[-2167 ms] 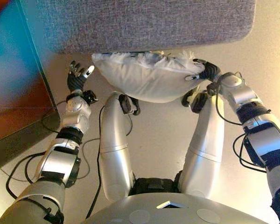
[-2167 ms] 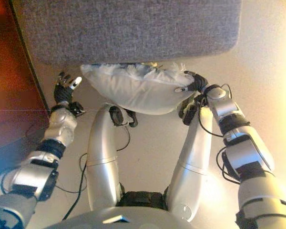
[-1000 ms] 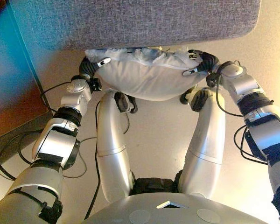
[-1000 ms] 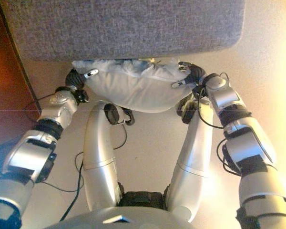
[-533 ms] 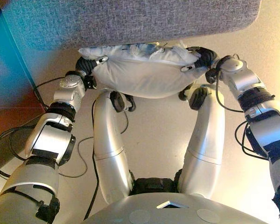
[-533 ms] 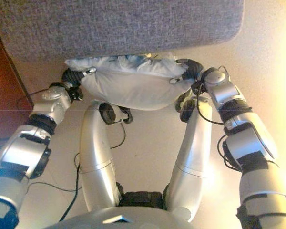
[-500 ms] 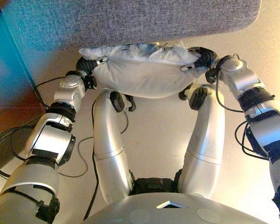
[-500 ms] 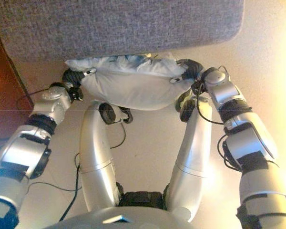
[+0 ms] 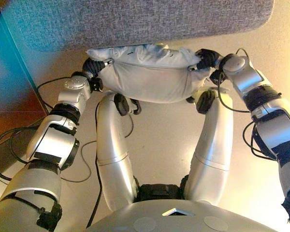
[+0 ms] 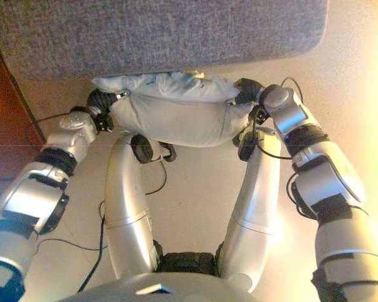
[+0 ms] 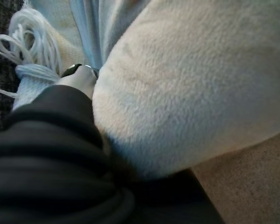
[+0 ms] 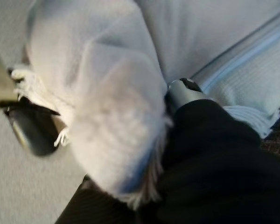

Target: Pick up the cushion and take it to the sofa

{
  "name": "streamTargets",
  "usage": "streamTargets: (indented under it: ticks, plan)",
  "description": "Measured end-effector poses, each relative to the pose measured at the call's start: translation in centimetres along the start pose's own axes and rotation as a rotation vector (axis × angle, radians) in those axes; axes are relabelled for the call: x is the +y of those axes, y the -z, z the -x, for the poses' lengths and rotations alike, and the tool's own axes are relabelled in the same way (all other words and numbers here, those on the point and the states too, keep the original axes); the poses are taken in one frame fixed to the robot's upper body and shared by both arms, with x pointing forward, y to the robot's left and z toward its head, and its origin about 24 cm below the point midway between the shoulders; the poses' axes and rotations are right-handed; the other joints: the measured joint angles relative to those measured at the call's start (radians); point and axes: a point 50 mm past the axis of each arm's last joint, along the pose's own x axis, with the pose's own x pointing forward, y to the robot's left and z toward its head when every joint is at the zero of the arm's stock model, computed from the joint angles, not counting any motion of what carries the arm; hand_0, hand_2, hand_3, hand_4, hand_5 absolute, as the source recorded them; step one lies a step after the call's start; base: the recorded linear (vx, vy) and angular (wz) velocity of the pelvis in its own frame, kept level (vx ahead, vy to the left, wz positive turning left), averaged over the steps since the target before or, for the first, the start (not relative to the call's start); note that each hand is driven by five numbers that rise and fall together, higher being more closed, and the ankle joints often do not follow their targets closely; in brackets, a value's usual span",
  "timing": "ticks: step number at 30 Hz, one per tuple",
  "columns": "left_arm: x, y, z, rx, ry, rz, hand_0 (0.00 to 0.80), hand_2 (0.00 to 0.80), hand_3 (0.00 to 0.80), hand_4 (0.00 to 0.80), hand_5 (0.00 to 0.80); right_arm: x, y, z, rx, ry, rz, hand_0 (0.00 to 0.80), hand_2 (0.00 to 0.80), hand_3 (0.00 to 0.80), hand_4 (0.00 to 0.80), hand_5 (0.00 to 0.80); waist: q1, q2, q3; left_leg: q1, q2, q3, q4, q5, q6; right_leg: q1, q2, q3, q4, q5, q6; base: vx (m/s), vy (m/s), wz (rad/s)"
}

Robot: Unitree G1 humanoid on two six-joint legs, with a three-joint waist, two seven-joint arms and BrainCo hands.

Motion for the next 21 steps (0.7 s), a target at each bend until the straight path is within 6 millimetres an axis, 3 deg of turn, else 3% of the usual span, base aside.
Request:
streamTargets:
  ticks: [9, 15, 21]
  plan:
    - [-0.7, 0.1, 0.1, -0.05, -0.021, -0.003, 0.8, 0.8, 0.8, 0.8, 0.8, 0.4, -0.4, -0.4, -0.002, 0.149, 0.024, 0.8, 0.8, 0.8, 0.8, 0.8, -0.001, -0.002, 0.001, 0.028, -0.006, 0.014, -0.077, 0.02, 0.013, 0.041, 0.005, -0.012, -0.093, 0.034, 0.016, -0.004, -0.03, -0.01]
    - [-1.9, 3.6, 0.8, -0.026, -0.086, 0.071, 0.8, 0.8, 0.8, 0.8, 0.8, 4.3, 2.2, -0.5, 0.018, 0.178, -0.063, 0.8, 0.8, 0.8, 0.8, 0.8, -0.003, -0.013, 0.003, 0.157, -0.01, 0.033, -0.227, 0.059, 0.01, 0.184, 0.018, -0.038, -0.258, 0.075, 0.032, 0.023, -0.073, -0.02]
    - [-2.0, 8.0, 2.6, 0.067, -0.163, 0.128, 0.8, 0.8, 0.8, 0.8, 0.8, 8.7, 4.0, -0.3, 0.028, 0.144, -0.112, 0.8, 0.8, 0.8, 0.8, 0.8, -0.003, -0.061, 0.006, 0.348, -0.027, 0.058, -0.435, 0.125, -0.015, 0.372, 0.017, -0.08, -0.434, 0.117, 0.031, 0.086, -0.072, 0.08]
